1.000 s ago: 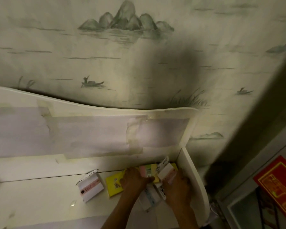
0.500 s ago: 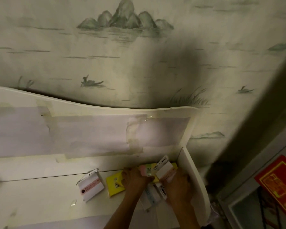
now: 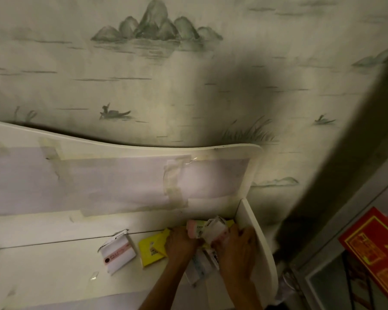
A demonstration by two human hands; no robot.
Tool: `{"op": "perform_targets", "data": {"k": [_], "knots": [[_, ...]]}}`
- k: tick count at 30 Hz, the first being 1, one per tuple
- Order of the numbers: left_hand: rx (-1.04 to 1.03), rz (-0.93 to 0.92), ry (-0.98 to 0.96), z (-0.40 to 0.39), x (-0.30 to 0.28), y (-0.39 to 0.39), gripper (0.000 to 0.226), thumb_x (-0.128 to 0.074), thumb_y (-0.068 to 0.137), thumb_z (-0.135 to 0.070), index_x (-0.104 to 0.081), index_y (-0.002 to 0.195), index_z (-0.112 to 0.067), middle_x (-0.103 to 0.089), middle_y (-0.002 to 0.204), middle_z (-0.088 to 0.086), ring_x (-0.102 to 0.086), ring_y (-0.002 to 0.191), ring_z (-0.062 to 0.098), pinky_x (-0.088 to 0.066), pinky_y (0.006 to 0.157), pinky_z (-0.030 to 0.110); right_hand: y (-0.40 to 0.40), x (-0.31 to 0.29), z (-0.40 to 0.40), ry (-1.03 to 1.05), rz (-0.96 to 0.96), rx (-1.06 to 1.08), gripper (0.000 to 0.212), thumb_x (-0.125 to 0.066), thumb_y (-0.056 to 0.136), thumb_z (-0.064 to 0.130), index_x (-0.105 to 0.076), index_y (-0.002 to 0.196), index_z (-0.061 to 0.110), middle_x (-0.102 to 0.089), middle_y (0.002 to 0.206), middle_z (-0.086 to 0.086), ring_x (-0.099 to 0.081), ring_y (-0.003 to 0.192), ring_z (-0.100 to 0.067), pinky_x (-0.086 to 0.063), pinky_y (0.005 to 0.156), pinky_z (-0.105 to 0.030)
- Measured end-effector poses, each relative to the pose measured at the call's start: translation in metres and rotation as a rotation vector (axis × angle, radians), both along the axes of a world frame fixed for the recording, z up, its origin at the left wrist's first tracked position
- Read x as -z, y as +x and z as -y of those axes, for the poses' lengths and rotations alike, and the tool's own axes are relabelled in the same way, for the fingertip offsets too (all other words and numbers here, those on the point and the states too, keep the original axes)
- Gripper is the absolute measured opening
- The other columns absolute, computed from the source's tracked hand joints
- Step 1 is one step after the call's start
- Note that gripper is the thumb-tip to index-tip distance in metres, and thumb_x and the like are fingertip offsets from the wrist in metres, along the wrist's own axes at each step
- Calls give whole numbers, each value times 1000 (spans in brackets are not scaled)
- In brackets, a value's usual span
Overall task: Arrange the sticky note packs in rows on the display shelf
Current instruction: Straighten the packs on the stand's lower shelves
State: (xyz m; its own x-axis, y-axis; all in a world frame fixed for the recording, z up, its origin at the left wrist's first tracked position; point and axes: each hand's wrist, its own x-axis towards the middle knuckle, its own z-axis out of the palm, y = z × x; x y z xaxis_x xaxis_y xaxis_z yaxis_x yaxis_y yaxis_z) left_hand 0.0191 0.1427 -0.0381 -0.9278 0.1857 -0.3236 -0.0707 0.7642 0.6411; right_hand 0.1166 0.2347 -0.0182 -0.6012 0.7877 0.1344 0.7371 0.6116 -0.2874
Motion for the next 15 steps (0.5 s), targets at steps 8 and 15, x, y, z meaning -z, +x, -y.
{"op": "perform_targets", "data": {"k": [8, 15], "knots": [[-86, 69, 273, -1, 25, -6, 56, -81, 49, -45, -57, 92, -19, -69, 89, 3, -69, 77, 27, -58, 72, 46, 2, 19, -9, -390, -306, -130, 38, -65, 86, 32, -58, 122, 22, -67, 111, 2, -64, 98, -19, -54, 80, -32], [-190, 118, 583, 27, 8, 5, 32, -75, 79, -6, -64, 110, -8, -72, 101, 13, -71, 84, 28, -62, 69, 46, 9, 15, -25, -731, -425, -112, 3, -62, 90, 34, -60, 88, 33, -67, 81, 6, -66, 71, -15, -60, 70, -44]]}}
